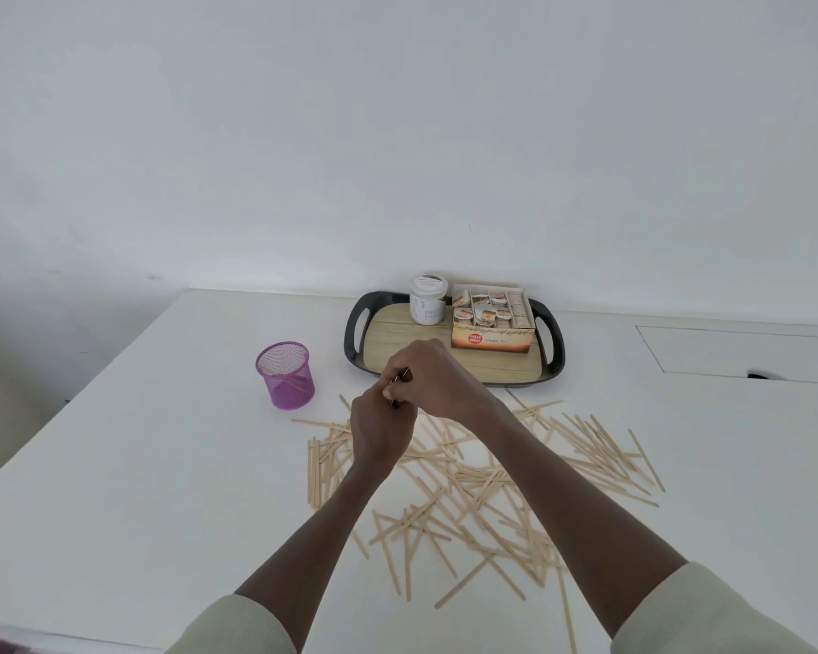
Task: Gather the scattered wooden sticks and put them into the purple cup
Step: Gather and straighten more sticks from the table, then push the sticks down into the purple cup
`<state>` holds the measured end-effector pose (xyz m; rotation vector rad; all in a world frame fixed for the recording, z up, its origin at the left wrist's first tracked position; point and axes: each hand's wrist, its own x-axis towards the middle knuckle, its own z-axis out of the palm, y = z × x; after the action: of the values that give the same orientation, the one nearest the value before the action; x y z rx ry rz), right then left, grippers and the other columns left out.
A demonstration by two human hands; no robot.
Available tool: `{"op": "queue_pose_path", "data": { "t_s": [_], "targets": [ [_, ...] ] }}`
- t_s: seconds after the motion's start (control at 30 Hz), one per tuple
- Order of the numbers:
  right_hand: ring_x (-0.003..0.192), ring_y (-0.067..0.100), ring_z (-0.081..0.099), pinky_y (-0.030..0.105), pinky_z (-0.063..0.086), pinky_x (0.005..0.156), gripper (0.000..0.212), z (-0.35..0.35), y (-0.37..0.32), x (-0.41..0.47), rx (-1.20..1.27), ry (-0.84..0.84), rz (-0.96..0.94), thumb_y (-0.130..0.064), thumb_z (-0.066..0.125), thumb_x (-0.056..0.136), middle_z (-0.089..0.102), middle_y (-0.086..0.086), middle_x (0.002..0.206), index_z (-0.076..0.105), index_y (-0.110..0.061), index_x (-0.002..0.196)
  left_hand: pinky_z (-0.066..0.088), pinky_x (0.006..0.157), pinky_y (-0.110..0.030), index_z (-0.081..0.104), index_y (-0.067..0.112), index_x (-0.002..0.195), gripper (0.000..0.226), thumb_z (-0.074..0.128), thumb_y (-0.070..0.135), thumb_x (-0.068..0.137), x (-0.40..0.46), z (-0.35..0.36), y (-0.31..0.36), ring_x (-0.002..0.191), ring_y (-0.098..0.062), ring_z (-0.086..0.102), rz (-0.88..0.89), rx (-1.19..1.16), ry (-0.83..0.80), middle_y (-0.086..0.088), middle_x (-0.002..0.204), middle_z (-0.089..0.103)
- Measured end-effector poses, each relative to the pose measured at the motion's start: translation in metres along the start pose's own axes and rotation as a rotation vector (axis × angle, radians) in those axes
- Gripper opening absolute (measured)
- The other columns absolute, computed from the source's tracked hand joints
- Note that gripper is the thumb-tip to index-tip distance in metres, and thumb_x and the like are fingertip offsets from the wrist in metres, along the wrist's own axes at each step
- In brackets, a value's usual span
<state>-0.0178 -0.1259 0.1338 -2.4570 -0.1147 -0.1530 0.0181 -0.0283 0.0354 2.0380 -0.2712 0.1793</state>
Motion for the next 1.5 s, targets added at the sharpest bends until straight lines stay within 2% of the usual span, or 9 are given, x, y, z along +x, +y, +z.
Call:
{"op": "queue_pose_path", "data": {
  "t_s": [0.27, 0.4, 0.5, 0.67, 0.9, 1.0, 1.13, 1.27, 1.5],
  "targets": [
    [0.078, 0.017, 0.071, 0.028, 0.059, 0.072, 0.015, 0.020, -0.013, 0.012, -0.057, -0.030, 0.028, 0.003, 0.072, 0.078, 0.076, 0.010, 0.080, 0.081, -0.006, 0.087, 0.036, 0.046, -0.011, 0.033, 0.030, 0.052, 0.020, 0.041, 0.025, 0.069, 0.002, -0.017, -0.021, 0.052, 0.002, 0.050, 0.021, 0.025, -0.009, 0.020, 0.049, 0.054],
    [0.069, 0.011, 0.066, 0.016, 0.054, 0.063, 0.014, 0.028, -0.011, 0.020, -0.050, 0.005, 0.074, 0.003, 0.071, 0.079, 0.076, 0.010, 0.080, 0.080, -0.004, 0.088, 0.026, 0.042, -0.017, 0.041, 0.026, 0.058, 0.028, 0.062, 0.034, 0.075, 0.006, -0.026, -0.042, 0.046, -0.008, 0.044, -0.057, 0.048, -0.001, 0.009, 0.046, 0.048],
    [0.052, 0.001, 0.056, 0.005, 0.040, 0.048, 0.009, 0.027, -0.008, 0.031, 0.008, 0.047, 0.137, 0.001, 0.076, 0.078, 0.075, 0.010, 0.075, 0.080, -0.003, 0.085, 0.044, 0.059, -0.025, 0.055, 0.025, 0.081, 0.022, 0.072, 0.038, 0.077, 0.009, -0.035, -0.068, 0.068, -0.008, 0.057, -0.066, 0.076, -0.019, 0.011, 0.074, 0.062],
    [0.063, 0.009, 0.063, 0.005, 0.043, 0.052, 0.007, 0.027, -0.010, 0.059, 0.059, 0.186, 0.165, -0.001, 0.075, 0.080, 0.074, 0.006, 0.075, 0.080, -0.004, 0.084, 0.043, 0.093, -0.031, 0.058, 0.011, 0.116, 0.036, 0.069, 0.031, 0.088, 0.004, -0.057, -0.122, 0.109, -0.022, 0.053, -0.116, 0.121, 0.066, -0.005, 0.115, 0.061],
    [0.060, -0.002, 0.054, -0.001, 0.038, 0.062, 0.011, 0.056, -0.030, 0.113, 0.058, 0.333, 0.076, -0.003, 0.072, 0.084, 0.076, 0.007, 0.081, 0.079, -0.001, 0.092, 0.039, 0.107, -0.036, 0.052, 0.005, 0.130, 0.038, 0.055, 0.025, 0.098, -0.006, -0.076, -0.166, 0.128, -0.026, 0.046, -0.112, 0.211, 0.063, -0.011, 0.135, 0.055],
    [0.071, 0.010, 0.062, 0.005, 0.043, 0.065, 0.012, 0.076, -0.039, 0.136, 0.037, 0.310, 0.062, -0.001, 0.070, 0.086, 0.076, 0.012, 0.087, 0.078, 0.001, 0.095, 0.040, 0.105, -0.035, 0.053, 0.009, 0.129, 0.036, 0.053, 0.029, 0.099, -0.004, -0.072, -0.166, 0.129, -0.022, 0.046, -0.114, 0.214, 0.050, -0.007, 0.135, 0.055],
    [0.081, 0.032, 0.069, 0.043, 0.054, 0.078, 0.014, 0.105, -0.041, 0.157, -0.080, 0.185, 0.074, 0.006, 0.059, 0.085, 0.074, 0.022, 0.082, 0.072, 0.010, 0.083, 0.042, 0.104, -0.033, 0.055, 0.010, 0.125, 0.032, 0.052, 0.029, 0.100, -0.004, -0.072, -0.170, 0.127, -0.021, 0.047, -0.077, 0.209, 0.071, -0.005, 0.131, 0.057],
    [0.067, 0.026, 0.058, 0.036, 0.048, 0.062, 0.026, 0.129, -0.037, 0.167, -0.231, 0.079, 0.107, 0.010, 0.047, 0.084, 0.064, 0.011, 0.070, 0.062, -0.002, 0.067, 0.042, 0.102, -0.032, 0.056, 0.010, 0.122, 0.030, 0.051, 0.029, 0.100, -0.003, -0.072, -0.170, 0.124, -0.020, 0.048, -0.063, 0.208, 0.084, -0.004, 0.128, 0.058],
    [0.073, 0.025, 0.055, 0.035, 0.041, 0.065, 0.025, 0.142, -0.035, 0.176, -0.250, 0.006, 0.051, -0.006, 0.055, 0.096, 0.060, 0.012, 0.078, 0.062, -0.001, 0.072, 0.043, 0.101, -0.030, 0.057, 0.011, 0.120, 0.028, 0.051, 0.029, 0.100, -0.001, -0.071, -0.172, 0.122, -0.019, 0.049, -0.041, 0.212, 0.093, -0.003, 0.126, 0.059]
  ]
}}
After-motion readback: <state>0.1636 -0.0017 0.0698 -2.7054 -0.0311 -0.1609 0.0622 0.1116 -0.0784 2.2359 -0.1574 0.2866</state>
